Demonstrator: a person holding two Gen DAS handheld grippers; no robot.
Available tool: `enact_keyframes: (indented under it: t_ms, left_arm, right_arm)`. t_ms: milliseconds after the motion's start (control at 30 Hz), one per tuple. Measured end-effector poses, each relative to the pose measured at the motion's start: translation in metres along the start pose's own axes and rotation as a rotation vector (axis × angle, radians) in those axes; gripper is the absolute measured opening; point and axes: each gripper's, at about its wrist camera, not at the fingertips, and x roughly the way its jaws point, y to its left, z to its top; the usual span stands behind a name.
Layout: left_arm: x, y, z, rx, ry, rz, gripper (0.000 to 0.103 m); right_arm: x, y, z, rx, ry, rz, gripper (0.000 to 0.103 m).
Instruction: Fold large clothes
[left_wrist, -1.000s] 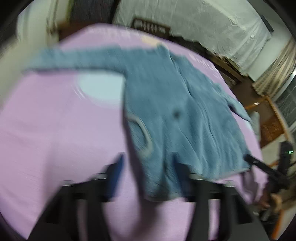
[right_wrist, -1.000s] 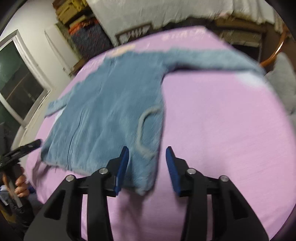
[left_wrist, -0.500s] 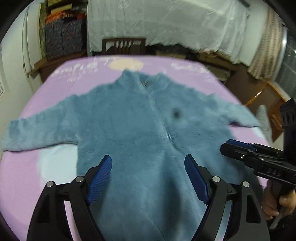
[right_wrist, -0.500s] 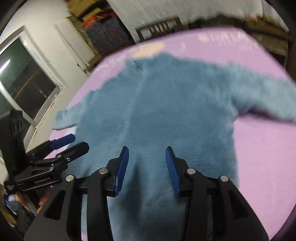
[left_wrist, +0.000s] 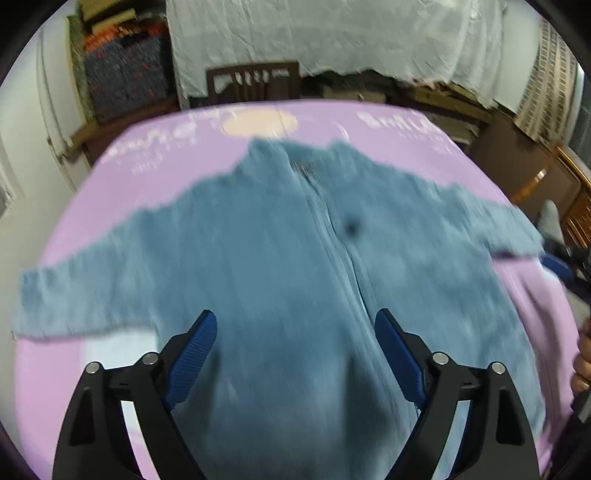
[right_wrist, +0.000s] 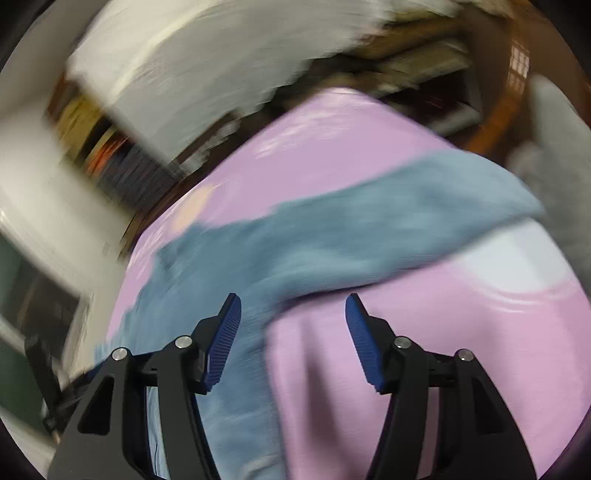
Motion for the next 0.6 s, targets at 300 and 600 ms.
enact_keyframes:
  t_ms: [300, 600]
  left_arm:
    - [0.058, 0.006, 0.018, -0.057, 0.057, 0.005, 0.088]
    - [0.069, 0.008, 0.009, -0.064, 0.078, 0.007, 0.099]
  right_arm:
    - [0.010, -0.065, 0.016, 0.218, -0.050, -0.094, 0.057]
    - [0.029, -0.071, 0.043, 0.300, -0.173, -0.115, 0.055]
